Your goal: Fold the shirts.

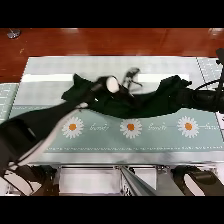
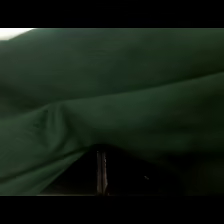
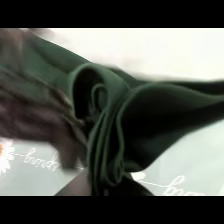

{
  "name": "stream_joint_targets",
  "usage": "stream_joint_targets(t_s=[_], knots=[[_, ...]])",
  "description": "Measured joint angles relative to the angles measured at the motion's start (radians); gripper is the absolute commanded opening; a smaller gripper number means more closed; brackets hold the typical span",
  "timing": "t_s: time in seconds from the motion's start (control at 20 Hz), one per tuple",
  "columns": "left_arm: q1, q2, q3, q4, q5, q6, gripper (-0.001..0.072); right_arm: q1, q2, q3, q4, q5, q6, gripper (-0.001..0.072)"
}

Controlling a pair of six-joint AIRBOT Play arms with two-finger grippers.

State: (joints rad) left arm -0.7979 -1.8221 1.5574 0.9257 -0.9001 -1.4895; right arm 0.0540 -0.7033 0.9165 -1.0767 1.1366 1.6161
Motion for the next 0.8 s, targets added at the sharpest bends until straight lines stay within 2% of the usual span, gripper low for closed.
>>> stream_joint_targets(t_s=[0.2,0.35,0.55,0.8], knots=[[-0.069,-0.04,0.024,-0.061,-0.029,-0.015,0.0019,0.024,0.014,0.0,-0.002,-0.052,0.034,0.0027],[0.01,-0.042,0.061,-0.093,-0.062,-0.019,0.0018,0.03,0.015,0.019,0.003,-0.064,0.045,0.0027],[0.287,0.024,0.088,-0.103,-0.153,-0.026,0.0018,0.062,-0.053,0.089,0.053,-0.073,0.023,0.0027],[0.688,0.287,0.064,-0.108,-0.253,0.019,0.0019,0.272,-0.372,0.311,0.089,-0.13,-0.007,0.0027]])
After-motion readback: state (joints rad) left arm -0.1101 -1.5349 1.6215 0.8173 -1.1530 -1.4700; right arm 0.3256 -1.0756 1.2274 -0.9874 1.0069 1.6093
